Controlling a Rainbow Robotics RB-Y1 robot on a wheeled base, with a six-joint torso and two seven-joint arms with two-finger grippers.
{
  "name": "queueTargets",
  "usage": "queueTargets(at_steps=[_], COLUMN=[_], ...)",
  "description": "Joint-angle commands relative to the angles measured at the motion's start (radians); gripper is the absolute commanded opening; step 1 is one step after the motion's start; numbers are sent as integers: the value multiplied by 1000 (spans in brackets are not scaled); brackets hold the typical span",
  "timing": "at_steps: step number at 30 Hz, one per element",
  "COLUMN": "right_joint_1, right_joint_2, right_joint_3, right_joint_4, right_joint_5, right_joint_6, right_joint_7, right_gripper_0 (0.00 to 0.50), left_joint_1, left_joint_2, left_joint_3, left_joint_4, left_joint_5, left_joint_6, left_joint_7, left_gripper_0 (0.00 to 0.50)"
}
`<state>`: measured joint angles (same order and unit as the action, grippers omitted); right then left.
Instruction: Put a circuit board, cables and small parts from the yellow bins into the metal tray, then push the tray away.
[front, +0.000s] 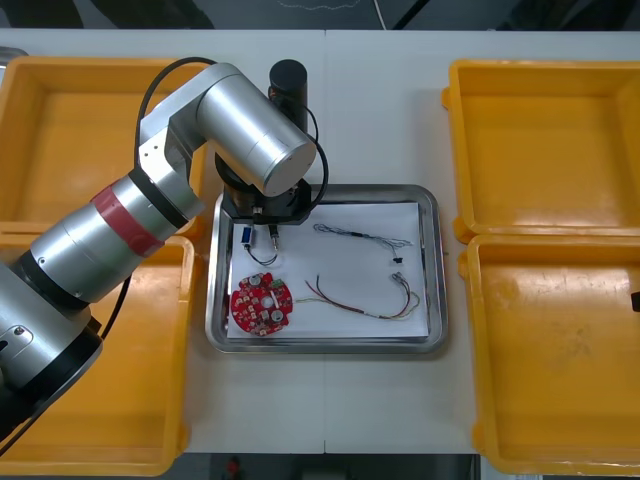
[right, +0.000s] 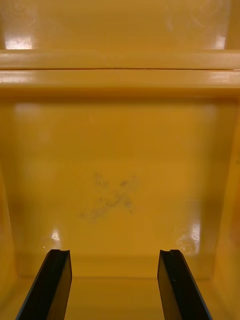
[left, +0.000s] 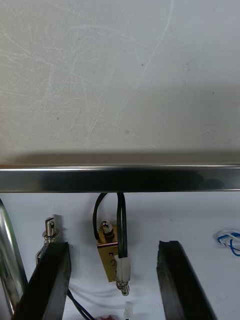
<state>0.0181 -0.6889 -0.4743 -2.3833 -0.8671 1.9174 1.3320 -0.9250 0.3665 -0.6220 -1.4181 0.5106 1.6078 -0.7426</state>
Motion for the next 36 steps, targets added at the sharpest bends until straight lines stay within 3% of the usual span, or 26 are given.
queueTargets(at_steps=[1, 10, 17, 24, 29, 36], right_joint_1=[17, 11, -4, -96, -208, -349], right_joint_2=[-34, -41, -115, -179, -187, -185], right_joint_3=[-29, -23, 19, 106, 206, 388], right_joint_4=[-30, -31, -54, -66, -80, -102], right_joint_5=[5, 0, -76, -153, -222, -237], right_joint_6=[2, 2, 2, 2, 2, 2], right_joint_7=[-34, -33, -37, -37, -39, -25], right_gripper_0=[500, 500, 500, 500, 500, 500], left_joint_1=[8, 8, 37, 120, 186, 295], left_joint_2=[-24, -11, 43, 135, 203, 281], left_joint_3=[-2, 119, 222, 341, 438, 559], left_joint_4=[-32, -179, -308, -458, -538, -608], left_joint_5=[-7, 16, 39, 63, 89, 109], left_joint_6=[-5, 167, 305, 312, 312, 312], left_joint_7=[5, -8, -75, -195, -264, -365], left_gripper_0=[500, 500, 500, 500, 500, 500])
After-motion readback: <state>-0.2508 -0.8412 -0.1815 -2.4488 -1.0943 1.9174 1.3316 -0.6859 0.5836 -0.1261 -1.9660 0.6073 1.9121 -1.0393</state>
